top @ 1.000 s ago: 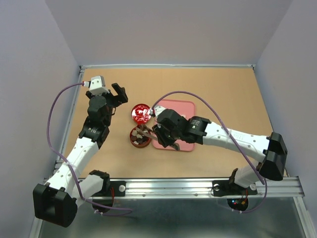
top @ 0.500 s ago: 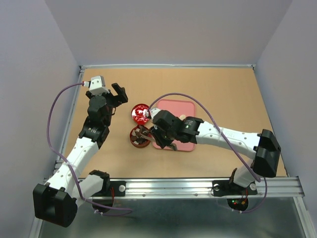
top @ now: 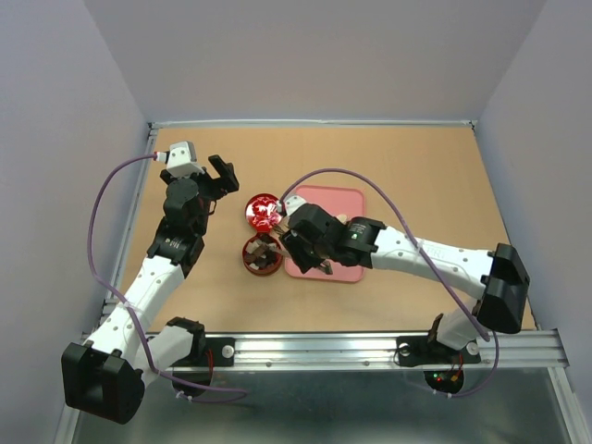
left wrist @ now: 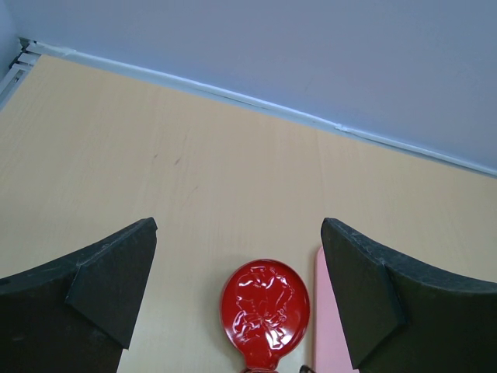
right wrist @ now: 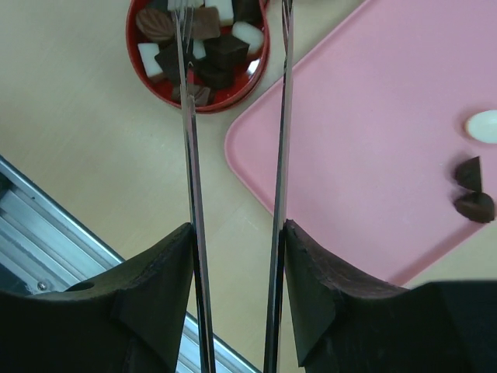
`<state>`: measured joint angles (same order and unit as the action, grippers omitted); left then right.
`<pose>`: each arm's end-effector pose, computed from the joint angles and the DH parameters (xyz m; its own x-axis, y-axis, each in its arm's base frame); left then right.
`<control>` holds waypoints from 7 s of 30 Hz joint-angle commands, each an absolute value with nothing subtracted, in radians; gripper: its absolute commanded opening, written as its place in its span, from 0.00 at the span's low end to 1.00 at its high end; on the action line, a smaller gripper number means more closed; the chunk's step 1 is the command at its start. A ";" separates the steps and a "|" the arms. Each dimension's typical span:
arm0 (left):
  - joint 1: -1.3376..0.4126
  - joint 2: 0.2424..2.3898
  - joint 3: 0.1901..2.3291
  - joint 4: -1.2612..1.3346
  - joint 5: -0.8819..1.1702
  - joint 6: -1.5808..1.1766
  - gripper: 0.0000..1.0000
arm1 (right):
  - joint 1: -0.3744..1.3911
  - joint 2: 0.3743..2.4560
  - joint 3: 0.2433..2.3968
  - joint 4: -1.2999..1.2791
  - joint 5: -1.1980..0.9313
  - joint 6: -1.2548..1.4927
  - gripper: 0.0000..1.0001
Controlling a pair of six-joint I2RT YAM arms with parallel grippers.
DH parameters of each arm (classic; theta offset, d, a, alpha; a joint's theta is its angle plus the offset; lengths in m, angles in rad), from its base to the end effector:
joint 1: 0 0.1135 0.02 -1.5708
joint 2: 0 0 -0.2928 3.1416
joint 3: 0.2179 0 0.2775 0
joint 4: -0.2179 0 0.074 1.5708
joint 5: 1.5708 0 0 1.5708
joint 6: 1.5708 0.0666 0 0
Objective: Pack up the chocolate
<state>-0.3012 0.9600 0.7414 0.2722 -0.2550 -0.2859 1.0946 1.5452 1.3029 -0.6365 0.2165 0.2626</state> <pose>0.2607 -0.0634 0.3606 0.0360 -0.2969 -0.9542 0.0591 0.9538 -0.2946 0.1863 0.3300 0.2924 -0.5499 -0.5130 -0.6591 -0.6859 0.7276 0.0059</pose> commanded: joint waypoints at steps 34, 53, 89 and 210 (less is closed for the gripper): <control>-0.311 0.945 0.785 0.304 -0.256 -0.279 0.99 | 0.836 1.333 1.104 -0.792 0.485 0.407 0.53; -0.311 0.950 0.781 0.310 -0.258 -0.275 0.99 | 0.769 1.393 1.097 -0.686 0.359 0.336 0.53; -0.311 0.948 0.781 0.302 -0.268 -0.275 0.99 | 0.787 1.295 1.230 -0.761 0.126 0.330 0.20; -0.314 0.950 0.781 0.304 -0.264 -0.275 0.99 | 0.420 1.267 0.914 -0.440 0.407 0.362 0.47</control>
<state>-0.3080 0.9668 0.7414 0.2718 -0.2562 -0.2859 0.4416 1.2827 0.9272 -0.5545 0.4404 0.3557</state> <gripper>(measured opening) 0.986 0.469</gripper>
